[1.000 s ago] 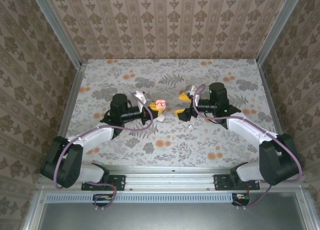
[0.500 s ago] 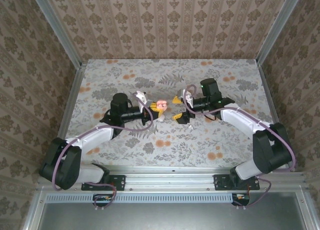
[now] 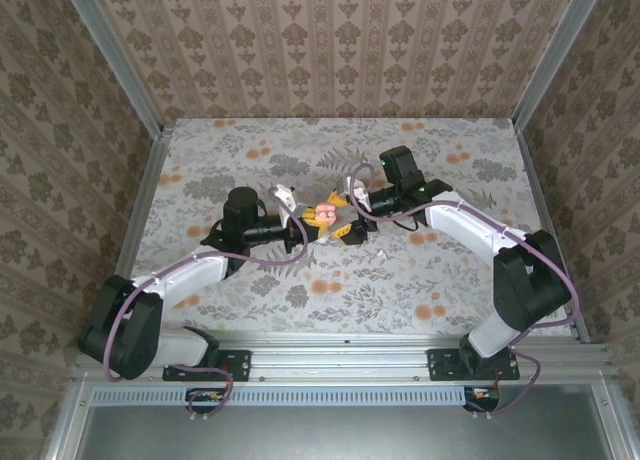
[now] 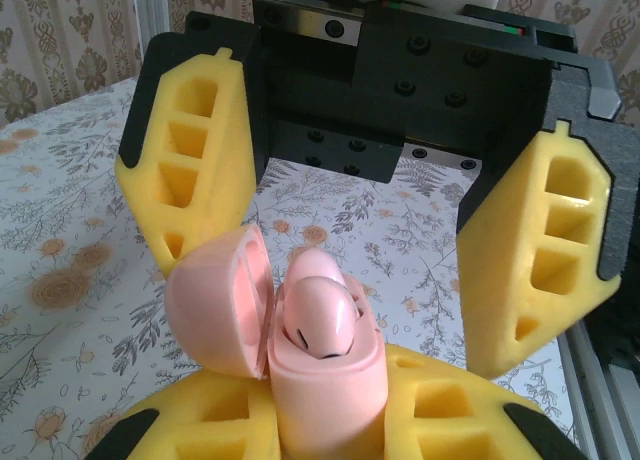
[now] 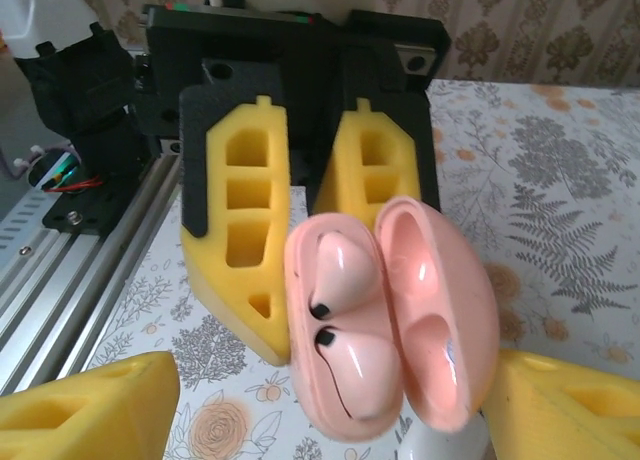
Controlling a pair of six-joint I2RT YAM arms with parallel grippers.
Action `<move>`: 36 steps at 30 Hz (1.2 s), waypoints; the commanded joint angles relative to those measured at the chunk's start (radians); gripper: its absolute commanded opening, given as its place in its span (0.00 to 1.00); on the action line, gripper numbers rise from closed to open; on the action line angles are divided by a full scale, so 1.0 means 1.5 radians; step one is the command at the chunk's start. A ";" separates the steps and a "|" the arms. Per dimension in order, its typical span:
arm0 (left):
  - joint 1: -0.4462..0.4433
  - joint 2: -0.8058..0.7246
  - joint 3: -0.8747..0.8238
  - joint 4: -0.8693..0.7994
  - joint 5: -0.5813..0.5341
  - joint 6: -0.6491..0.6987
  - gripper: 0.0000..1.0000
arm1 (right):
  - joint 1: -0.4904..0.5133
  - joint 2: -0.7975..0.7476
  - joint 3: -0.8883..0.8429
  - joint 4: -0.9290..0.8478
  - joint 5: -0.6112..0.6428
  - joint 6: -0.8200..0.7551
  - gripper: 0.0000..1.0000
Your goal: Insert the wireless bluetooth earbuds into the charging case
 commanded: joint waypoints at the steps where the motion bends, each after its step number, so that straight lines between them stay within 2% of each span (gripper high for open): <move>1: -0.006 -0.021 0.020 -0.010 0.008 0.022 0.13 | 0.008 0.011 0.018 -0.052 -0.050 -0.060 0.77; 11: -0.007 -0.019 0.022 -0.019 0.007 0.024 0.13 | 0.007 -0.022 0.027 -0.108 -0.062 -0.106 0.71; 18: -0.008 -0.028 0.022 -0.039 -0.007 0.037 0.13 | 0.003 -0.052 0.011 -0.116 -0.088 -0.112 0.62; 24: -0.008 -0.032 0.021 -0.039 -0.010 0.038 0.13 | -0.003 -0.084 -0.003 -0.137 -0.081 -0.117 0.59; 29: -0.011 -0.037 0.021 -0.037 -0.007 0.038 0.13 | -0.014 -0.114 -0.015 -0.119 -0.043 -0.096 0.59; 36: -0.020 -0.038 0.019 -0.033 -0.005 0.042 0.13 | -0.016 -0.082 0.034 -0.168 -0.031 -0.111 0.56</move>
